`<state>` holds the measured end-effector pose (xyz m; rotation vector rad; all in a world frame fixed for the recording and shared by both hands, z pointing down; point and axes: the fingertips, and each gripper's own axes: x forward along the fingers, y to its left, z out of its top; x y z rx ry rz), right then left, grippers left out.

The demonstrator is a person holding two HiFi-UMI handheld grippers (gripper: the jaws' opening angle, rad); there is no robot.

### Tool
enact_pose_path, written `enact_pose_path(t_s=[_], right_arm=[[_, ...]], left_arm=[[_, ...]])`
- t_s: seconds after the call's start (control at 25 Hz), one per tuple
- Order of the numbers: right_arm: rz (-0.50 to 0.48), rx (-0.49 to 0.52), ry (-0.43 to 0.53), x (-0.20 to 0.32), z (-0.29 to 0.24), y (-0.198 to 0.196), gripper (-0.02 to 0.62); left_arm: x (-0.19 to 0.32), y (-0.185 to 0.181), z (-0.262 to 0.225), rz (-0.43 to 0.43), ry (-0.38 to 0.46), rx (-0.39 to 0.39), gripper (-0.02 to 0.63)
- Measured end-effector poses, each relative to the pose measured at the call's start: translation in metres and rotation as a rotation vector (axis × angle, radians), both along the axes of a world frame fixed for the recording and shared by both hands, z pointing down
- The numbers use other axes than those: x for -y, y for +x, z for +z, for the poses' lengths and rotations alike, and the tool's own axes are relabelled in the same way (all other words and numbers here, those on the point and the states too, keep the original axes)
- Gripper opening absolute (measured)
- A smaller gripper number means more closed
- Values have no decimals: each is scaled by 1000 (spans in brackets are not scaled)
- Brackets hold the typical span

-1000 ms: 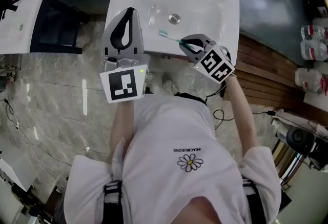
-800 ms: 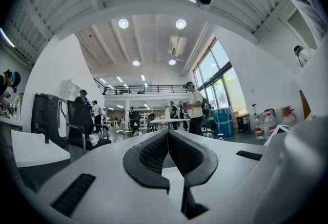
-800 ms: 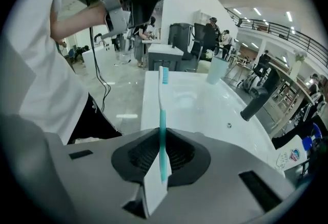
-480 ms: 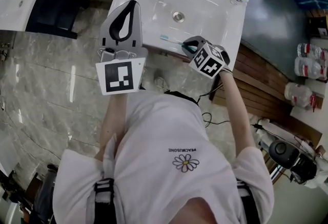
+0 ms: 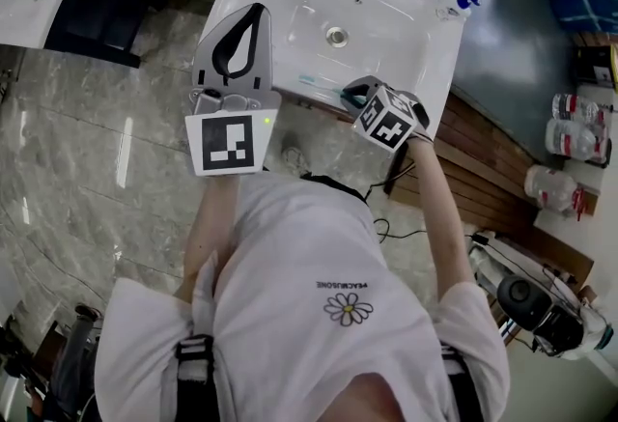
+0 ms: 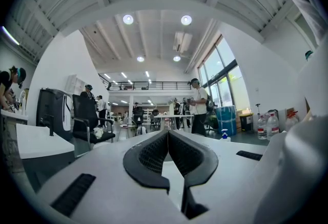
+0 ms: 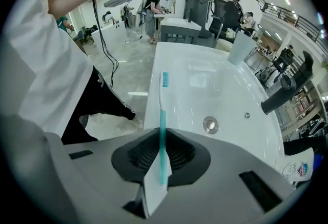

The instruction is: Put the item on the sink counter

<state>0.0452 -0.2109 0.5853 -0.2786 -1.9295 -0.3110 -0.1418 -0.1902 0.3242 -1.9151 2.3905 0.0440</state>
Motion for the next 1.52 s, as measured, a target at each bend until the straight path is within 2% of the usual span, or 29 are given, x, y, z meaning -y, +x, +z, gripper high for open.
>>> enact_pose_path(t_s=[0.2,0.76,0.96,1.08,1.32,1.52], right_arm=[[-10,-30,-7,-4,6,0,37],[20,-34,-20,-1,6,4,37],[0,-51,-4,-5,5,6,49],[1,-48,-2,-7,2,8,78],[25,30,46,3,-24,-2,83],[69,182,127,22,-80,-19,83]], left_arm=[[-1,-6,9,-5,-10,-8,17],[-1,-8,14,-13,-15,-25,17],[1,-9,14,-6,-15,-24,17],[3,-8,13,3,-9,-22,17],[9,-2,9,32,-1,-15,17],[16,7,0,63,18,-7,17]])
